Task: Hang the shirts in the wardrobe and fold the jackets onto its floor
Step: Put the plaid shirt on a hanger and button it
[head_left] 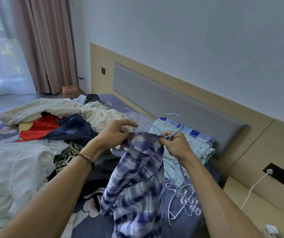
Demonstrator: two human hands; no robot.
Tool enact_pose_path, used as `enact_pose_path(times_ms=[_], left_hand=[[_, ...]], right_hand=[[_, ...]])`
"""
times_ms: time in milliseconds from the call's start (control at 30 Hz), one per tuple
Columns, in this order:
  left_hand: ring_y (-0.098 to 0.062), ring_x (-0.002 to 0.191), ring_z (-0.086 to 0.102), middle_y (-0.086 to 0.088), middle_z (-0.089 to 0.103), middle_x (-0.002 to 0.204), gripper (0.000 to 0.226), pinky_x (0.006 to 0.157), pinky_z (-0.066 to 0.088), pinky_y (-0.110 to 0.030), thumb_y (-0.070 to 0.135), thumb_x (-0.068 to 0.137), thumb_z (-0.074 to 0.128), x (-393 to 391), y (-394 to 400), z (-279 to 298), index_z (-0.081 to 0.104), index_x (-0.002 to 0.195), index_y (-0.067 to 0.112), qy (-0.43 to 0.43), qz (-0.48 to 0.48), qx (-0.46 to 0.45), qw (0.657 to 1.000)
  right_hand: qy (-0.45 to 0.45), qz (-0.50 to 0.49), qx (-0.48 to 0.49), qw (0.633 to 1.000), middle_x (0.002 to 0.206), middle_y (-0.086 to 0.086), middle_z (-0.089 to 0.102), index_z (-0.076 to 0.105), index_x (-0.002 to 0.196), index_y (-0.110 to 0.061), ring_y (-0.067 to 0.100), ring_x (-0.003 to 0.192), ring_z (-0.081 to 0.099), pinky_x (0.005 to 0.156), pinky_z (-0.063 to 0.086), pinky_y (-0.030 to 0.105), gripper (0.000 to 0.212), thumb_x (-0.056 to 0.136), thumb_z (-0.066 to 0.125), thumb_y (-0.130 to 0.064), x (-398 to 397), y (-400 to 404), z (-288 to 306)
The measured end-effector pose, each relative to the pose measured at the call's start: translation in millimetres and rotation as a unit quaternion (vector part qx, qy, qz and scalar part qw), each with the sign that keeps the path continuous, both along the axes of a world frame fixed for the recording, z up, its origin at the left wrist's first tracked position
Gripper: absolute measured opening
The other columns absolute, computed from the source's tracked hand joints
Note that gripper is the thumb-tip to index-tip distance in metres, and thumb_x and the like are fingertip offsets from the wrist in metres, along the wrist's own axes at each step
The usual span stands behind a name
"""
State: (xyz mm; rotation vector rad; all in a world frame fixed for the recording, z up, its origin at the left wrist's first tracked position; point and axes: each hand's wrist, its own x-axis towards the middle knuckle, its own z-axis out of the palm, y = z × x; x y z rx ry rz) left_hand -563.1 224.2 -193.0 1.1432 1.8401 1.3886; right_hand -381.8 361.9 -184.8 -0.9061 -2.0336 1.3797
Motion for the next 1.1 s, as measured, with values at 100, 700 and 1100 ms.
enact_pose_path(times_ms=[100,700,1100], left_hand=[[-0.015,0.047,0.036,0.000,0.040,0.052,0.037,0.047,0.030,-0.029,0.026,0.097,0.062,3,10,-10,0.051,0.065,0.011,-0.014,0.027,0.008,1.000],[-0.021,0.057,0.050,-0.004,0.052,0.061,0.035,0.050,0.038,-0.026,0.016,0.097,0.052,-27,17,-56,0.050,0.063,0.009,0.085,0.239,-0.102,0.962],[-0.018,0.060,0.059,-0.005,0.063,0.069,0.031,0.060,0.049,-0.031,0.030,0.098,0.057,44,29,20,0.063,0.071,0.016,-0.179,-0.080,0.042,0.980]], right_hand=[[-0.003,0.004,0.021,1.000,0.062,0.014,0.060,0.070,0.071,-0.006,0.008,0.058,0.051,0.060,0.042,0.023,0.013,0.085,0.072,-0.006,-3,0,-3],[-0.146,0.087,0.003,0.985,0.070,0.027,0.061,0.070,0.083,0.008,0.013,0.043,0.037,0.040,0.031,0.019,0.029,0.097,0.056,-0.013,33,-17,-7],[-0.127,-0.067,0.051,0.988,0.086,0.014,0.067,0.061,0.087,-0.003,0.031,0.075,0.064,0.067,0.051,0.037,0.016,0.088,0.051,-0.015,-8,-22,-32]])
